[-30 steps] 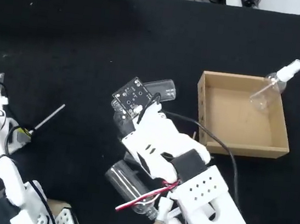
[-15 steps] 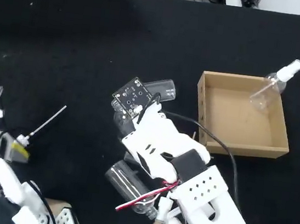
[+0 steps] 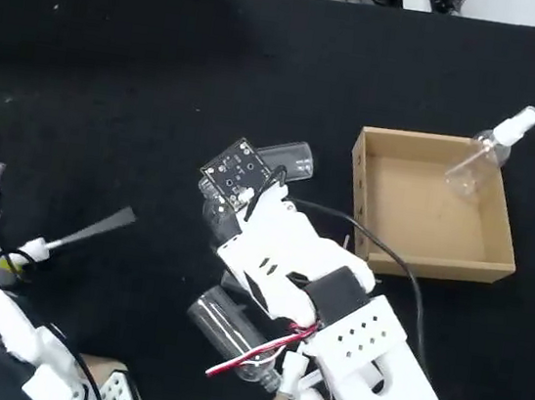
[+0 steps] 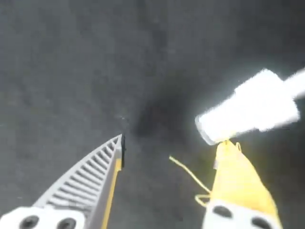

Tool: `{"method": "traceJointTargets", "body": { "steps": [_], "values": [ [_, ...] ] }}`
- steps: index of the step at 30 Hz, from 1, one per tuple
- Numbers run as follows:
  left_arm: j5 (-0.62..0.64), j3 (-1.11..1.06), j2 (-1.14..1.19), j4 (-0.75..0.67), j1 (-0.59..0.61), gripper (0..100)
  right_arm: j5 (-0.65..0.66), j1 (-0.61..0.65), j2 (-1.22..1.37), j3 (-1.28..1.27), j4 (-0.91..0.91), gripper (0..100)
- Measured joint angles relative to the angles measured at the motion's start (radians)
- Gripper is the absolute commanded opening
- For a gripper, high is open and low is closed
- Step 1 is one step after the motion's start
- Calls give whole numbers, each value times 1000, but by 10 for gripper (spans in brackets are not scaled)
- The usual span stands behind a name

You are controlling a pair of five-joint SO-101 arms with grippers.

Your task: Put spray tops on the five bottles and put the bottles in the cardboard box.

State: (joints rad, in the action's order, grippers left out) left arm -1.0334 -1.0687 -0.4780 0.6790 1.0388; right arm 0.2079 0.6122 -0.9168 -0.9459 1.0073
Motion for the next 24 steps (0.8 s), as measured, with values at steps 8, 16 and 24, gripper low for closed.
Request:
{"method": "traceJointTargets", "body": {
  "steps": [8,16,24],
  "values": [
    [250,0,0,-169,-9,288,0,0,0,0,0,10],
    [535,12,-3,-163,-106,288,0,0,0,-14,-3,10],
    [812,209,-5,301,-95,288,0,0,0,-20,-31,10]
  ]
}}
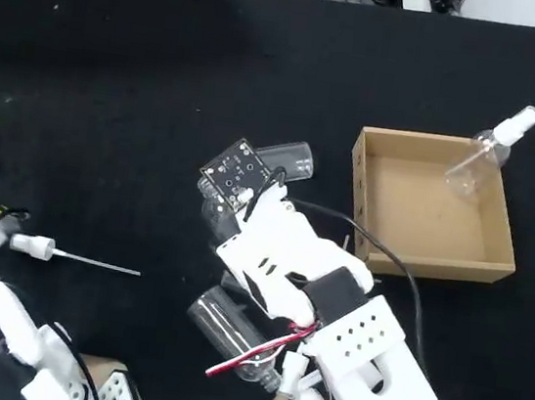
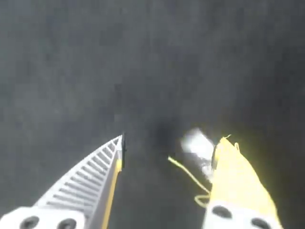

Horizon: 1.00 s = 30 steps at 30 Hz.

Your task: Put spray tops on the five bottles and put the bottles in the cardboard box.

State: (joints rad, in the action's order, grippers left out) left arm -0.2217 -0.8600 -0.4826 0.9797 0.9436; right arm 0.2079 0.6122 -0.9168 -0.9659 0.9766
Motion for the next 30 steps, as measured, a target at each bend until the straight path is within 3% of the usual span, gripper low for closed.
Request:
{"method": "traceJointTargets", "body": {
  "steps": [4,10,22,28,30],
  "values": [
    [153,0,0,149,-77,291,0,0,0,0,0,10],
    [417,-52,0,144,-186,289,0,0,0,0,0,10],
    [466,-299,-2,-267,-184,280,0,0,0,-14,0,10],
    [511,-316,-12,-284,-192,15,0,0,0,-14,0,10],
    [539,-315,-18,-290,-201,69,0,0,0,-14,0,10]
  ]
}}
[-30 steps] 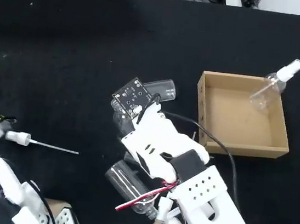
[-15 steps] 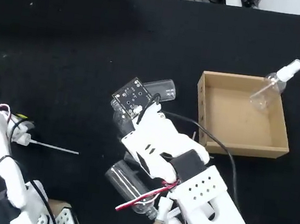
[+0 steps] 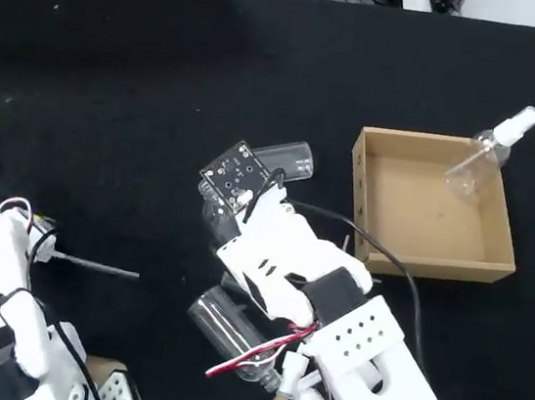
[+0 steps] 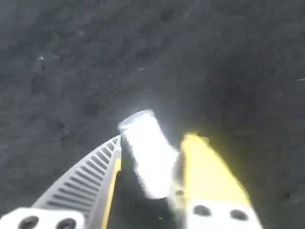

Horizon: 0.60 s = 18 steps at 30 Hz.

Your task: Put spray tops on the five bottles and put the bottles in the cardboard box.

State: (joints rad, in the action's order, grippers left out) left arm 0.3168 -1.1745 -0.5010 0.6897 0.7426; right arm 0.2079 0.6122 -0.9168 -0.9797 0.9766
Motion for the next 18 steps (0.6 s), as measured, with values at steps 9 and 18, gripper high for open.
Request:
{"method": "traceJointTargets", "body": {
  "steps": [9,18],
  "values": [
    [86,109,-2,6,-3,28,0,0,0,0,0,10],
    [89,423,0,8,-110,28,-68,0,0,-57,-110,10]
  ]
}}
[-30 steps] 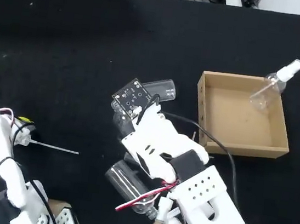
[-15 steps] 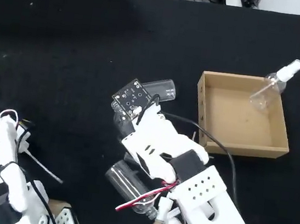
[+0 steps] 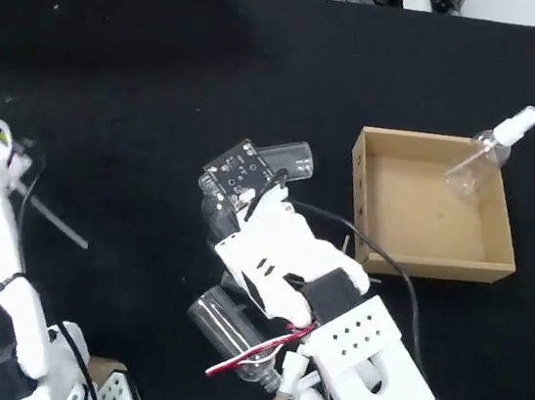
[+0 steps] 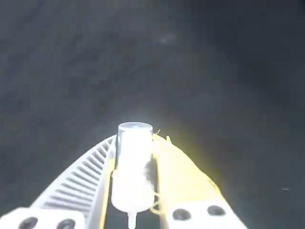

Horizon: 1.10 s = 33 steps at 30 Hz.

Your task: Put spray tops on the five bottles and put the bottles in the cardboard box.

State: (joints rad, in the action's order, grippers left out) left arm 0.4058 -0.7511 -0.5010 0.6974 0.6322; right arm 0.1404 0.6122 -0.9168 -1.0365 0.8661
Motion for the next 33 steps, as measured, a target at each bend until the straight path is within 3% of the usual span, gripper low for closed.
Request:
{"method": "traceJointTargets", "body": {
  "steps": [5,12,17,21,33],
  "values": [
    [0,98,-71,0,-120,29,-15,0,0,-32,-69,10],
    [0,120,-404,-3,-321,29,-15,0,0,-35,-97,10],
    [0,123,-601,-103,-526,29,-100,0,-8,-74,-161,10],
    [0,124,-647,-180,-632,29,-114,0,-126,-170,-235,10],
    [-23,252,-651,-193,-827,29,-115,0,-427,-290,-259,10]
  ]
}}
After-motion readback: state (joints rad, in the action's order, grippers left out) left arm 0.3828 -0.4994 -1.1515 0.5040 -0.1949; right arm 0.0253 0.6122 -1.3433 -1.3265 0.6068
